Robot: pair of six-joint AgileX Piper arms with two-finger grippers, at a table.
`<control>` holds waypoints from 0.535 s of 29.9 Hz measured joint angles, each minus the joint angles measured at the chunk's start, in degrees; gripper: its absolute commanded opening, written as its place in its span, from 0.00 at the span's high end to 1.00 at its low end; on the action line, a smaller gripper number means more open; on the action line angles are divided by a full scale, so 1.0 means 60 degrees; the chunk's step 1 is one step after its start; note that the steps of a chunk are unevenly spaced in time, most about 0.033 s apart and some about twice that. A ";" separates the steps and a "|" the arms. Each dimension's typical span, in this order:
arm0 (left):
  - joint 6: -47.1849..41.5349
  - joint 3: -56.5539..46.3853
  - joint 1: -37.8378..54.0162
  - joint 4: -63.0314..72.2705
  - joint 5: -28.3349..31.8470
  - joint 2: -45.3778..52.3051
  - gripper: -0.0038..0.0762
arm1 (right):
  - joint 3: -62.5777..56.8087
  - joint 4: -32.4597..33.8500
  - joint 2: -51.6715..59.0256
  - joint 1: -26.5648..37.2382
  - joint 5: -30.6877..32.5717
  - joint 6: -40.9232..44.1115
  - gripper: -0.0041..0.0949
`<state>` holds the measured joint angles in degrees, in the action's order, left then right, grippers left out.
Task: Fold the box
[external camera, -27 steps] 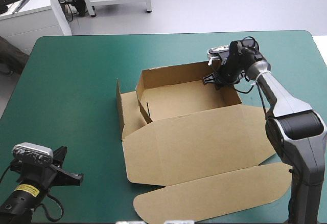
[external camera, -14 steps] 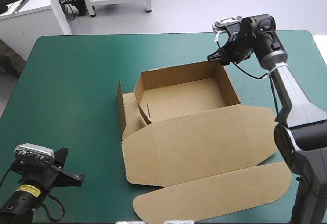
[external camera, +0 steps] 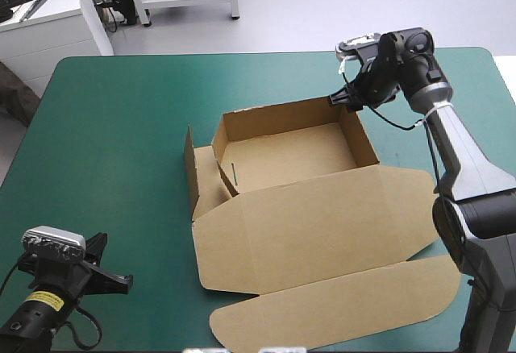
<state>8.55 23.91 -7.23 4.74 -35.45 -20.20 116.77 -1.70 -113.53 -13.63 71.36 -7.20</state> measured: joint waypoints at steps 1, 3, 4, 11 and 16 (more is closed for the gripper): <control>0.0000 0.0000 0.0000 0.0000 0.0000 0.0000 0.96 | -0.0146 0.0000 -0.0125 0.0000 -0.0010 0.0000 0.50; 0.0000 0.0000 0.0000 0.0000 0.0000 0.0000 0.96 | -0.0389 0.0000 -0.0415 0.0000 -0.0024 0.0000 0.50; 0.0000 0.0000 0.0000 0.0000 0.0000 0.0000 0.96 | -0.0481 0.0000 -0.0584 0.0000 -0.0024 0.0000 0.50; 0.0000 0.0000 0.0000 0.0000 0.0000 0.0000 0.96 | -0.0546 -0.0062 -0.1523 0.0000 -0.0035 0.0000 0.69; 0.0000 0.0000 0.0000 0.0000 0.0000 0.0000 0.96 | -0.0536 -0.0071 -0.1607 0.0009 -0.0026 0.0289 0.97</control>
<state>8.55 23.91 -7.23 4.74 -35.45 -20.20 113.56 -2.12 -123.17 -13.57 71.20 -5.46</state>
